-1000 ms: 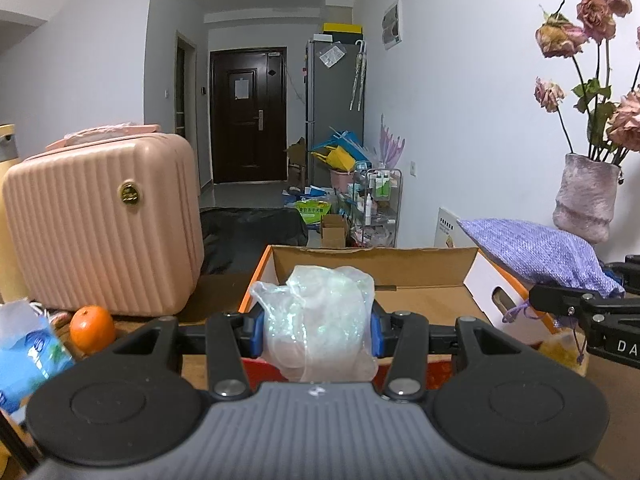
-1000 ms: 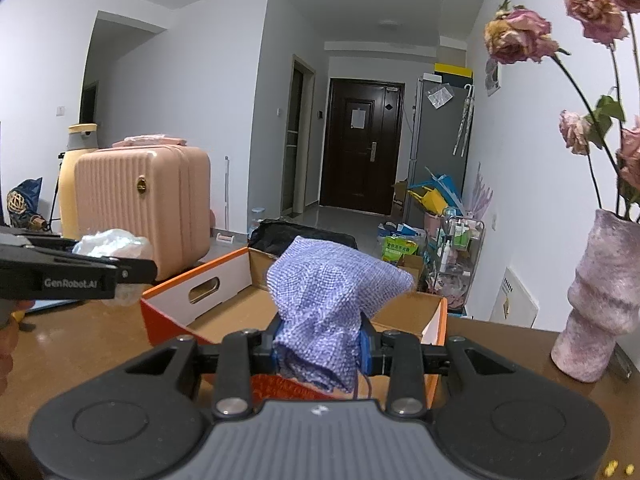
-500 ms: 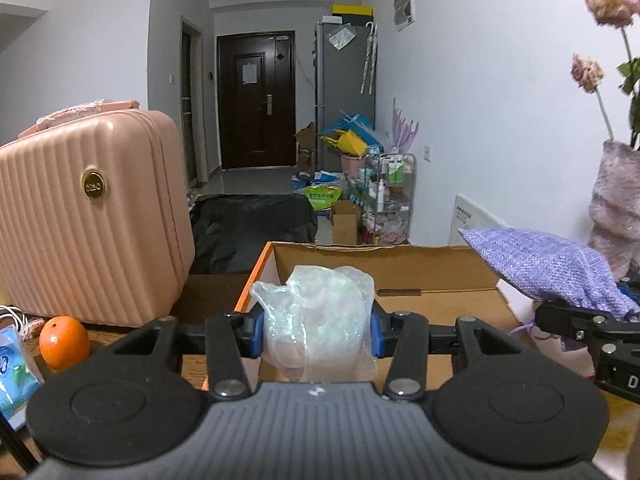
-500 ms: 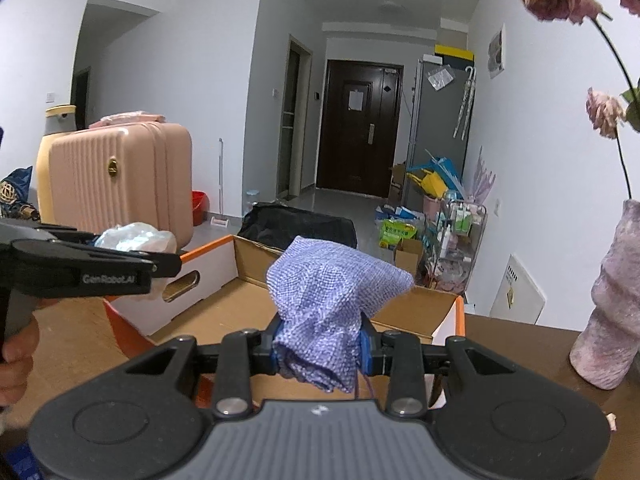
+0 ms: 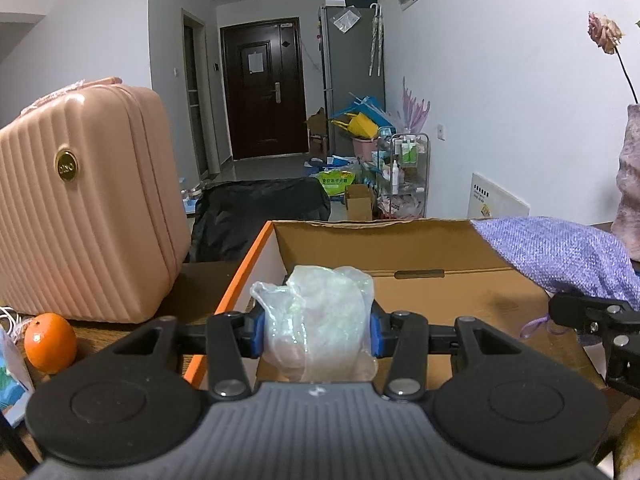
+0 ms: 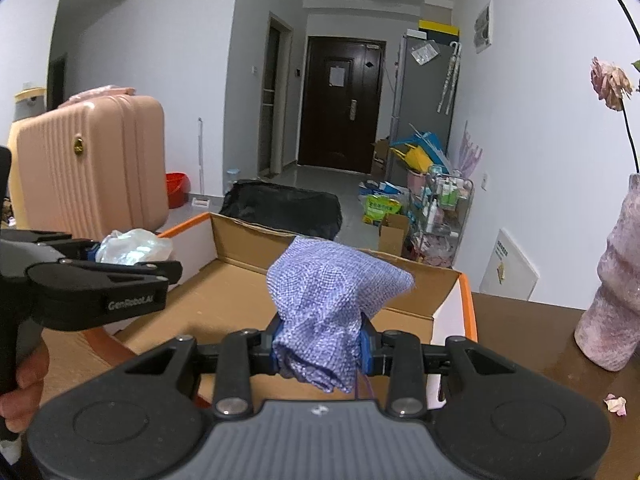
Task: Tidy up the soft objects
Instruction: 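Carry the plastic bag and purple pouch in both grippers over the red box, then open both grippers to drop the bag and pouch into the red box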
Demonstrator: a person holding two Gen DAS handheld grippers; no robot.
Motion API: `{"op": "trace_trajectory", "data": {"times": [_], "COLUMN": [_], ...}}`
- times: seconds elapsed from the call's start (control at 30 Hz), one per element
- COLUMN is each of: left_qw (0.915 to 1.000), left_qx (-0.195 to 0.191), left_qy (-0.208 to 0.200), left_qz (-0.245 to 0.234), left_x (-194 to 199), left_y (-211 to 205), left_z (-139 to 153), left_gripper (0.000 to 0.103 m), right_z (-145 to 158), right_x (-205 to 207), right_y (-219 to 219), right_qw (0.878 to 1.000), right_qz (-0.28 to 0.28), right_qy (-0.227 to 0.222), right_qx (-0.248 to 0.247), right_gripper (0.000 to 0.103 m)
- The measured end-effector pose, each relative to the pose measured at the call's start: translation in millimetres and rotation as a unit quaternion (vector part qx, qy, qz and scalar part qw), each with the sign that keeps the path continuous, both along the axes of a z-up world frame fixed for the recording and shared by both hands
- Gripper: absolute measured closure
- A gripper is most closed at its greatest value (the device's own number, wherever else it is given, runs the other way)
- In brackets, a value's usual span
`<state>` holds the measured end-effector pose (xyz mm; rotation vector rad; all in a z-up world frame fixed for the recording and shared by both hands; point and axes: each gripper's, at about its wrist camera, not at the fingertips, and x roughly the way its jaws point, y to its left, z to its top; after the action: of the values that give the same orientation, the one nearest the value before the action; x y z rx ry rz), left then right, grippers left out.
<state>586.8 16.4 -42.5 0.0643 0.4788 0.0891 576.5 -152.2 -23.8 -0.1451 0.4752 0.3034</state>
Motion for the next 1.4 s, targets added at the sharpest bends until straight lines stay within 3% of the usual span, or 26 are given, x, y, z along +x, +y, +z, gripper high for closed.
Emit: {"op": "trace_trajectory", "data": {"times": [0.37, 0.47, 0.53, 0.6, 0.7, 0.77, 1.4], "left_qw": [0.9999, 0.9999, 0.9998, 0.9994, 0.9990, 0.9985, 0.9984], "left_qx": [0.009, 0.004, -0.004, -0.009, -0.010, 0.006, -0.003], "left_qy": [0.009, 0.005, -0.001, -0.012, -0.022, -0.032, -0.049], "left_qz": [0.006, 0.014, 0.022, 0.030, 0.038, 0.044, 0.030], "left_x": [8, 9, 7, 3, 0, -1, -12], "left_y": [-2, 2, 5, 8, 11, 10, 12], "left_z": [-7, -4, -2, 0, 2, 3, 8], "left_gripper": [0.056, 0.046, 0.024, 0.017, 0.000, 0.000, 0.000], "right_z": [-12, -11, -10, -9, -7, -7, -5], "right_x": [7, 7, 6, 4, 1, 1, -5], "right_y": [8, 7, 6, 4, 1, 0, -3], "right_qw": [1.000, 1.000, 1.000, 1.000, 1.000, 1.000, 0.999], "right_qz": [-0.015, -0.018, -0.021, -0.024, -0.024, -0.023, -0.027], "right_qy": [0.013, 0.012, 0.007, -0.001, -0.009, -0.009, -0.018], "right_qx": [-0.017, -0.014, -0.013, -0.009, -0.004, -0.001, -0.002], "right_gripper": [0.068, 0.056, 0.033, 0.014, 0.010, 0.001, 0.000]}}
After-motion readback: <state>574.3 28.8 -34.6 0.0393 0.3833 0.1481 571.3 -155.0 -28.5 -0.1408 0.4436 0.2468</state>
